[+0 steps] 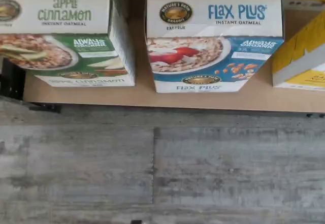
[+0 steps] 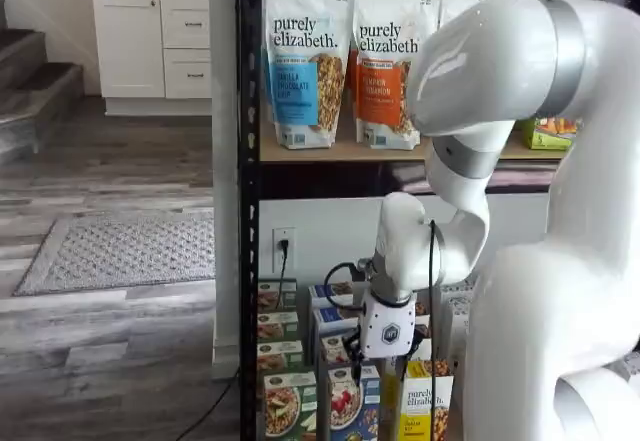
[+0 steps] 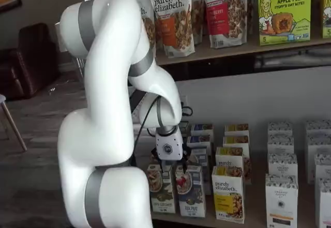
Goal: Pick up the blue and white box that is on the bottom shelf, the second box from the left
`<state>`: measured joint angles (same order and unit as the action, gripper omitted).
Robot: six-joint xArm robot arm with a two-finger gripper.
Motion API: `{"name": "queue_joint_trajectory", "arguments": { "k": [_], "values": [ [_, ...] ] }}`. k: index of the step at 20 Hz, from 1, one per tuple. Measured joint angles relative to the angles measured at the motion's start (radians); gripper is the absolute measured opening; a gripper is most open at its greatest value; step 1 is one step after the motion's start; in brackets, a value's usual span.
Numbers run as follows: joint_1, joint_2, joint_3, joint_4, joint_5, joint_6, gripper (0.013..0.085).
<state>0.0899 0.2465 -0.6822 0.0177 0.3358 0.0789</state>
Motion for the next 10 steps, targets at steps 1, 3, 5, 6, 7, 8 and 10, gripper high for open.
{"name": "queue_joint_trajectory", "arguments": {
  "k": [1,3,5,6,7,8,10],
  "values": [
    [-0.002,0.015,-0.009,0.006,-0.008,-0.007,0.0850],
    [-0.006,0.048,-0.030,0.018,-0.025,-0.023,0.0850],
    [-0.008,0.075,-0.048,0.026,-0.035,-0.033,0.0850],
    [-0.009,0.087,-0.057,0.027,-0.038,-0.036,0.0850],
    [-0.009,0.097,-0.065,0.028,-0.041,-0.037,0.0850],
    [-0.009,0.109,-0.073,0.029,-0.045,-0.039,0.0850],
    [-0.009,0.144,-0.100,0.029,-0.054,-0.038,0.0850]
  ]
}}
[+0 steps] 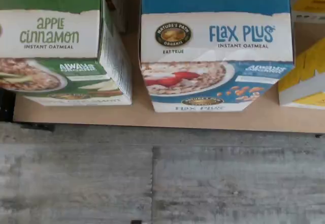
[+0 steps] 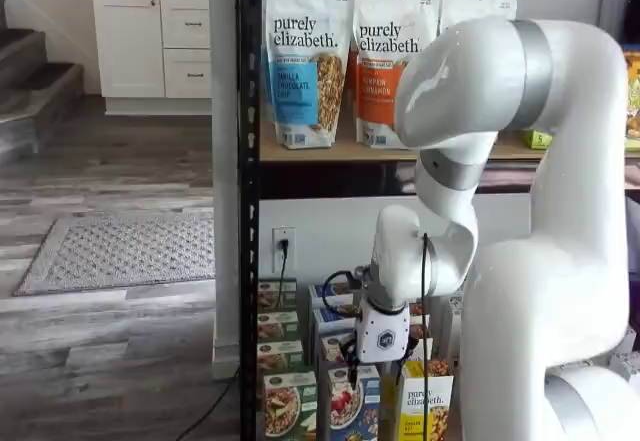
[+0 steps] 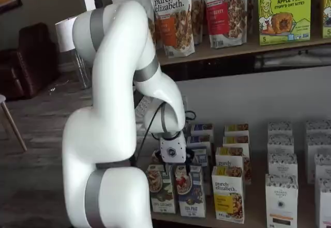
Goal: Pick up the blue and white box that is on the bottom shelf, the second box from the left
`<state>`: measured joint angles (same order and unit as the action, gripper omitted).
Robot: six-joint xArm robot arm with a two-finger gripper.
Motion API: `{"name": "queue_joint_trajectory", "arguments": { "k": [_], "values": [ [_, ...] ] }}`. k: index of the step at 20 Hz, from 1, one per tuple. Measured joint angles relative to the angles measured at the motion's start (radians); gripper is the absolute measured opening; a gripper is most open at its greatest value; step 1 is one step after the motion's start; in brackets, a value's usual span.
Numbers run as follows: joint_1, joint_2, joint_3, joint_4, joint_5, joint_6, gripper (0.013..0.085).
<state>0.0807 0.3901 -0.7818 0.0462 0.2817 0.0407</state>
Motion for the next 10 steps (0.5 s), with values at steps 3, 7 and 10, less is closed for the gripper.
{"name": "queue_joint_trajectory", "arguments": {
  "k": [3,7,10],
  "values": [
    [0.001,0.049,-0.039,-0.002,-0.011,0.002,0.0850],
    [0.000,0.093,-0.077,0.000,-0.028,-0.001,0.0850],
    [-0.002,0.117,-0.102,0.010,-0.036,-0.012,0.0850]
  ]
}}
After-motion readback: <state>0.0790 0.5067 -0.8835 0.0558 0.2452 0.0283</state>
